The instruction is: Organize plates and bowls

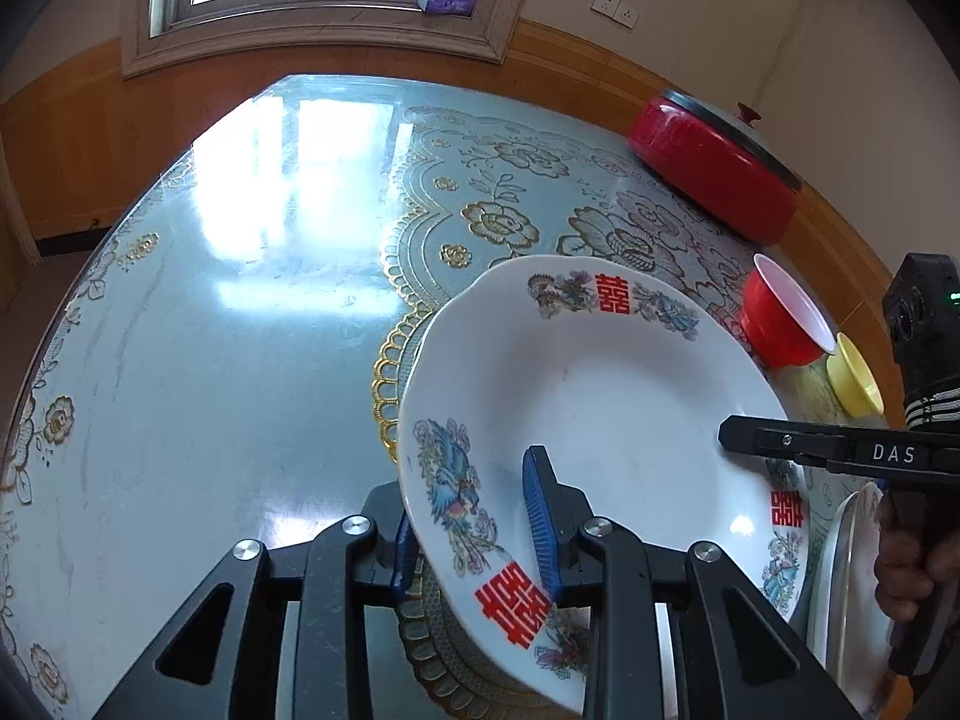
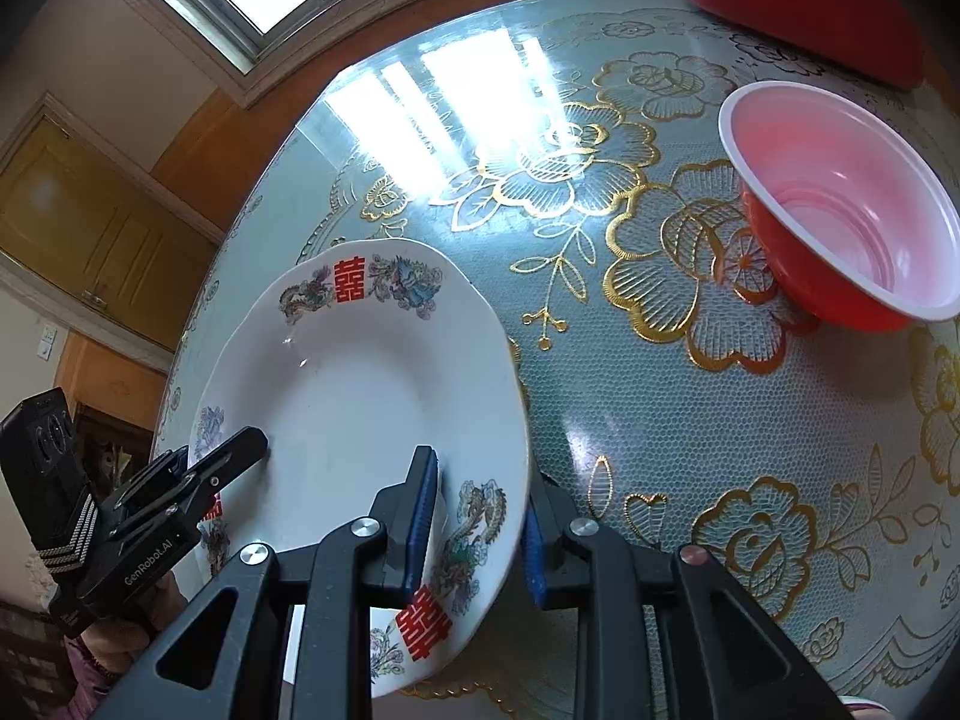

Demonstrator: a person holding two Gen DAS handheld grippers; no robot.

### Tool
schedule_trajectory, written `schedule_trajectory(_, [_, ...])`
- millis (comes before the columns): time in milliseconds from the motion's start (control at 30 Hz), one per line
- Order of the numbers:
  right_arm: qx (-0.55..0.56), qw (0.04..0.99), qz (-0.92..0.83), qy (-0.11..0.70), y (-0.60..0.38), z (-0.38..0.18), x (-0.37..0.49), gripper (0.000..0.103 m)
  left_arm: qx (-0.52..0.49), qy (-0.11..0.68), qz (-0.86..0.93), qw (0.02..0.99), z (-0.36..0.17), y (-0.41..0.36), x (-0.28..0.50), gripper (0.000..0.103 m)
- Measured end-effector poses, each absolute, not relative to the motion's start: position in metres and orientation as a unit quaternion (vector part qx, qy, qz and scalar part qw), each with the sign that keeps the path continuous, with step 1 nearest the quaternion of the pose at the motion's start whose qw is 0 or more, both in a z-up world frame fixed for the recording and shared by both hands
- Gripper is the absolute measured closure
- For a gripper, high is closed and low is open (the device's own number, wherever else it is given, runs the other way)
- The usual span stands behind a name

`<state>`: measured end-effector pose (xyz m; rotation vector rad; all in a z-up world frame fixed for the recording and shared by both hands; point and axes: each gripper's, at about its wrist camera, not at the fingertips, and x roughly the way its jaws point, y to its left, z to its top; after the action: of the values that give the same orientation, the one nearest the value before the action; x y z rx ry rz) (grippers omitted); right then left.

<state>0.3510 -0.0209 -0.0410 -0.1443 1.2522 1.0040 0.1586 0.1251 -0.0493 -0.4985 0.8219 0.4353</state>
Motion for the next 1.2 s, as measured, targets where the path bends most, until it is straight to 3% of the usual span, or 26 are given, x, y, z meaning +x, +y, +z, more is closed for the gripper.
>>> schedule_trajectory(1200, [-0.046, 0.705, 0.508, 0.493, -0.090, 0.010, 0.300, 0.080, -0.236, 0.327, 0.179, 0.898, 0.007, 0.061, 0.096, 0.074])
